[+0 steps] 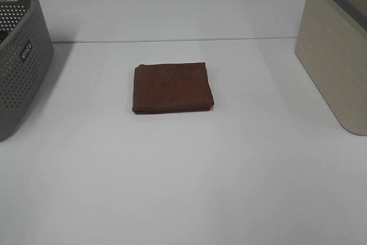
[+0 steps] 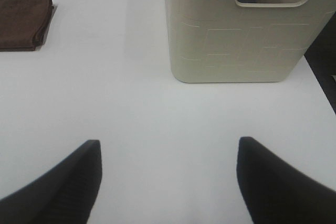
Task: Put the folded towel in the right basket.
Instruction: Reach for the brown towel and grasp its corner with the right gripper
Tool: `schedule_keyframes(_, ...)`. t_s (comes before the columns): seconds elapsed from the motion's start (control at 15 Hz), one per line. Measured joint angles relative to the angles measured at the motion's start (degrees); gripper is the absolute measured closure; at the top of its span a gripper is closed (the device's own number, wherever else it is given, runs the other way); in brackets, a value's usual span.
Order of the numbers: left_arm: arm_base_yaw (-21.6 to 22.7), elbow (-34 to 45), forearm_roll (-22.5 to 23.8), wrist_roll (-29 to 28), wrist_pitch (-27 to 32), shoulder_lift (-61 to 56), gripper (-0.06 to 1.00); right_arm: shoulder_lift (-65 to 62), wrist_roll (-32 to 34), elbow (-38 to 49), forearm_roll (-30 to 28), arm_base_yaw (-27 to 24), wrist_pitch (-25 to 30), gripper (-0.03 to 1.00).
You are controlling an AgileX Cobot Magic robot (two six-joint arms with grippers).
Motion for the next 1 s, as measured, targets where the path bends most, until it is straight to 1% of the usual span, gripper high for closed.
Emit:
schedule_keyframes(0.27,0.0,0.0,0.0,0.0,0.0,0.0,-0.02,0.1,0.0,0.0,0.0,0.0,-0.3,0.28)
schedule_keyframes(0.33,0.0,0.0,0.0,0.0,0.0,0.0,-0.02,3.6,0.0,-1.3,0.0,0.0,-2.5,0.28)
schedule_keyframes(0.4,0.0,0.0,0.0,0.0,0.0,0.0,-0.02,5.1,0.0,-1.9,0.0,0.0,-3.5,0.28)
schedule_keyframes(0.53,0.0,0.0,0.0,0.0,0.0,0.0,-0.02,12.7,0.0,-5.0,0.0,0.0,-9.6,0.28)
schedule_keyframes(0.6,0.0,0.0,0.0,0.0,0.0,0.0,-0.02,16.8,0.0,-6.8,0.0,0.0,-11.7,0.28)
schedule_keyframes(0.87,0.0,0.0,0.0,0.0,0.0,0.0,-0.02,35.6,0.0,-16.1,0.1,0.0,-15.6,0.28)
schedule_keyframes(1.0,0.0,0.0,0.0,0.0,0.0,0.0,-0.02,46.8,0.0,-23.7,0.2,0.0,-16.7,0.28)
